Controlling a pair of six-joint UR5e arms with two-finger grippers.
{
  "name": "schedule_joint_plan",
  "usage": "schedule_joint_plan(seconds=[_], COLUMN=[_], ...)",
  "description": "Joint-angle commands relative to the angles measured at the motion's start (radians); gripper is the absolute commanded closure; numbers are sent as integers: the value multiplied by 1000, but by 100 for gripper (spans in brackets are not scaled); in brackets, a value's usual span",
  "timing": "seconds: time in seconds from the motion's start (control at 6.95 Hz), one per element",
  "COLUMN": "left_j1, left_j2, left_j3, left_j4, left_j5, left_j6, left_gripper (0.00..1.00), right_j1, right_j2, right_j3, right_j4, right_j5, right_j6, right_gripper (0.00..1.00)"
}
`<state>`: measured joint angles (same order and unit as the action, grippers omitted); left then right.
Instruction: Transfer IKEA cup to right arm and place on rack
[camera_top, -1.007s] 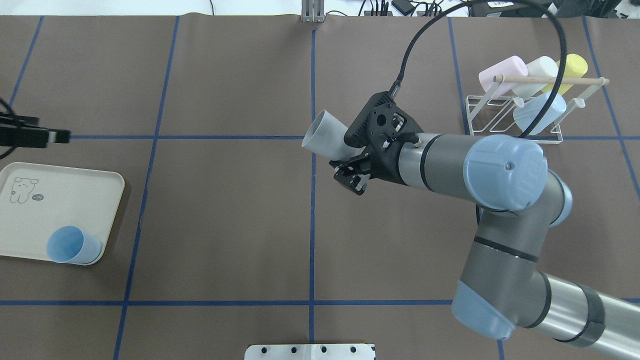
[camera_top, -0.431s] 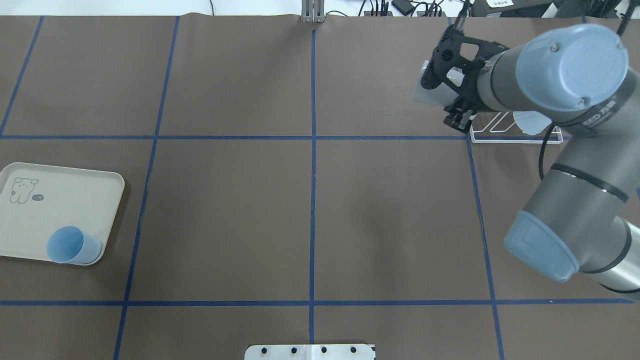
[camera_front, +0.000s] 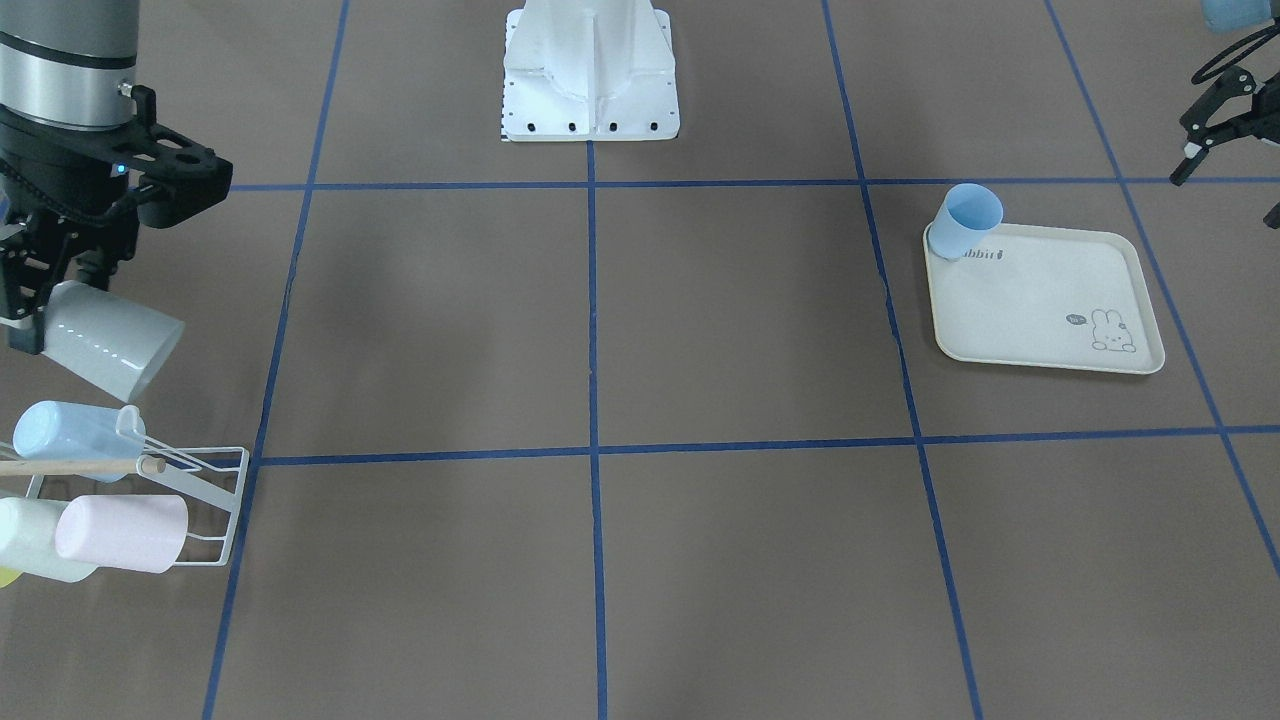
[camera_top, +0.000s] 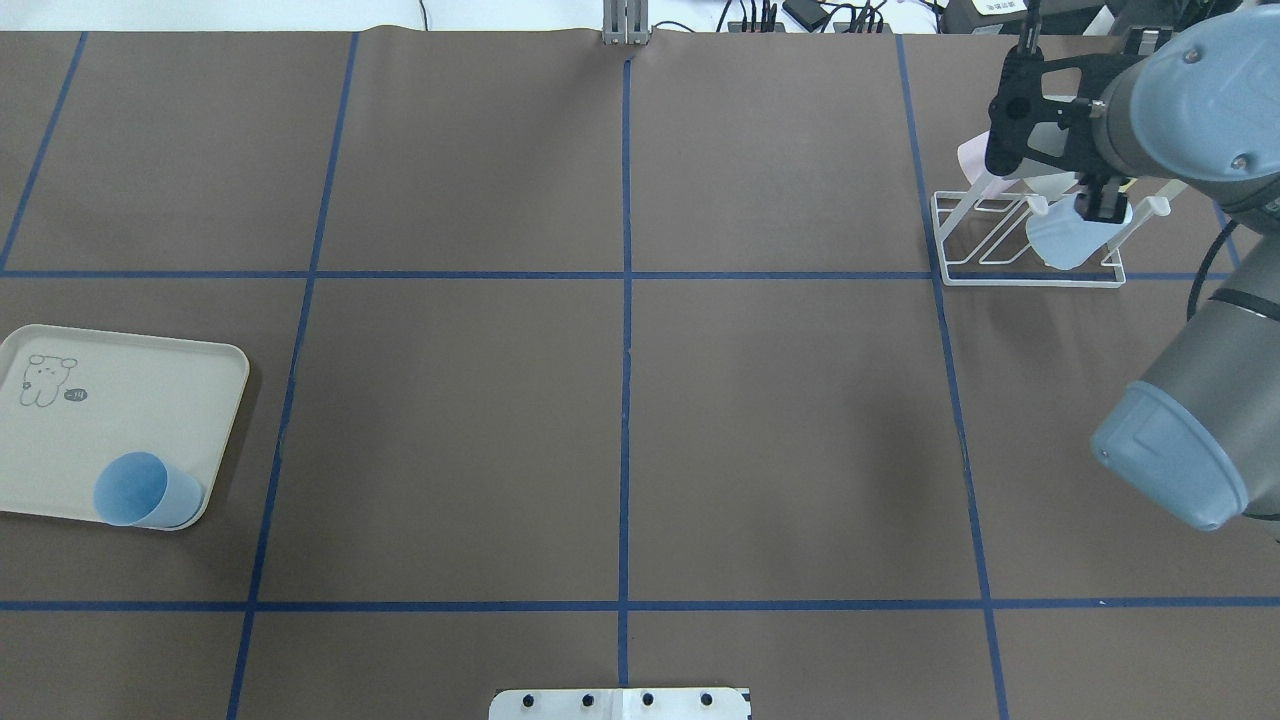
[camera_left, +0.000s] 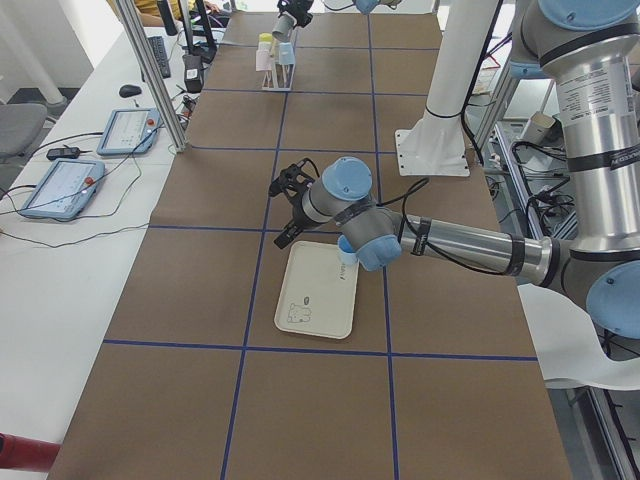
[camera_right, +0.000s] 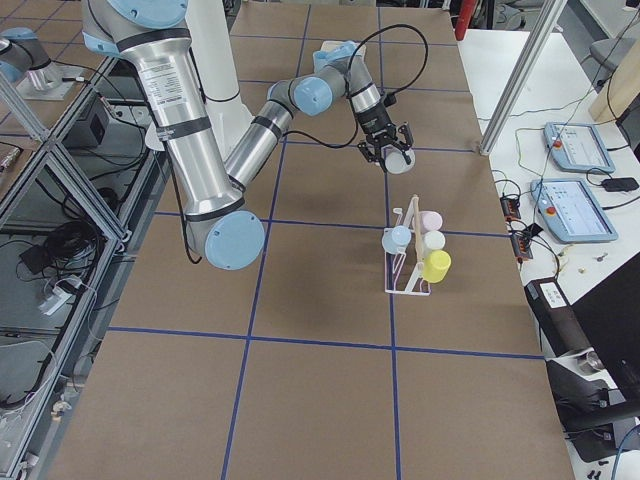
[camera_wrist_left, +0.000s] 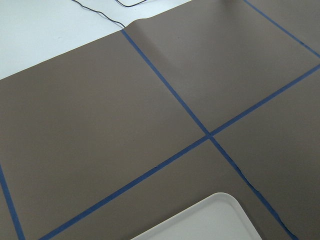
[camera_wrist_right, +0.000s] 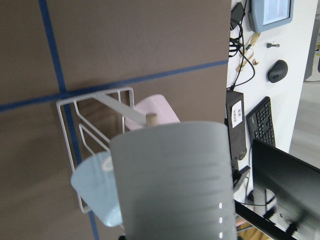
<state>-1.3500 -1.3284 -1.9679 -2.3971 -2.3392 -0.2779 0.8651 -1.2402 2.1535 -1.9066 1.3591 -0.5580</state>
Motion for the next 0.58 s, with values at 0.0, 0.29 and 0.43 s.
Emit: schedule_joint_plan(seconds=[0.0, 0.29, 0.43], left_j1=[0, 2, 2], left_j2=[-2, -3, -5], left_j3=[0, 0, 0], left_j4=[-1, -1, -1], left_j5=[0, 0, 0], left_j6=[-3, -4, -4], left_gripper=[0, 0, 0], right_j1=[-9, -78, -89], right_j2=[-19, -27, -27], right_j3=[-17, -81, -99], right_j4=[-37, -34, -34], right_j5=[-95, -206, -216], right_j6=[-190, -178, -180], right_gripper=[100, 100, 100])
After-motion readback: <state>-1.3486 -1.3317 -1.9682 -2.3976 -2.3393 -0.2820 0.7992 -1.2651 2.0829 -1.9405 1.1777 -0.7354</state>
